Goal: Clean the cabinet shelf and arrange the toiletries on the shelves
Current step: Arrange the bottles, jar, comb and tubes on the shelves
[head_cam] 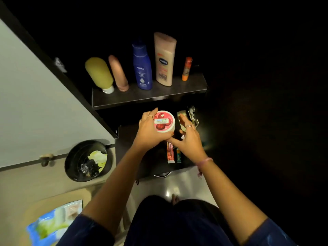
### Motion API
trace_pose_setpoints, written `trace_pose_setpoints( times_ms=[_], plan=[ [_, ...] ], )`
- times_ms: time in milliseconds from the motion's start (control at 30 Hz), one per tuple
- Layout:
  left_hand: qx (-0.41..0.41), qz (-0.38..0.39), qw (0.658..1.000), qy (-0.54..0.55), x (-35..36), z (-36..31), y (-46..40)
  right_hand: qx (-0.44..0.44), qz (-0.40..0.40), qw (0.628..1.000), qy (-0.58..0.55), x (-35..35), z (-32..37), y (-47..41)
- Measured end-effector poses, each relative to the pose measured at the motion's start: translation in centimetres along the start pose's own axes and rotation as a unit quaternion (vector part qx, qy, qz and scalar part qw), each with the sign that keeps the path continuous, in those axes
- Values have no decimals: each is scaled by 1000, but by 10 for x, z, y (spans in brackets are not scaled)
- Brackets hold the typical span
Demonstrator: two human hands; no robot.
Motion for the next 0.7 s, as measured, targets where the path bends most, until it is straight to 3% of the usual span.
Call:
trace_pose_setpoints(
  times_ms=[100,267,700],
  plan=[
    [32,0,999,-1,-28,-8,40,-42,19,997,-64,-2,36,27],
    [101,-38,993,55,-87,-37,105,-98,-30,985,-137,-11,109,62],
    [260,-193,932,162,-238,-149,190,-295,-93,934,-178,-72,318,51]
  ],
)
Point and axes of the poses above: each hand's wrist, its own y-axis away from the middle knuckle, its own x-axis out of the palm, z = x × y, the point moved 3 cm from there along -y, towards the middle knuckle, and after that the axes turned 11 degrees about -x, right-handed, at the moved point
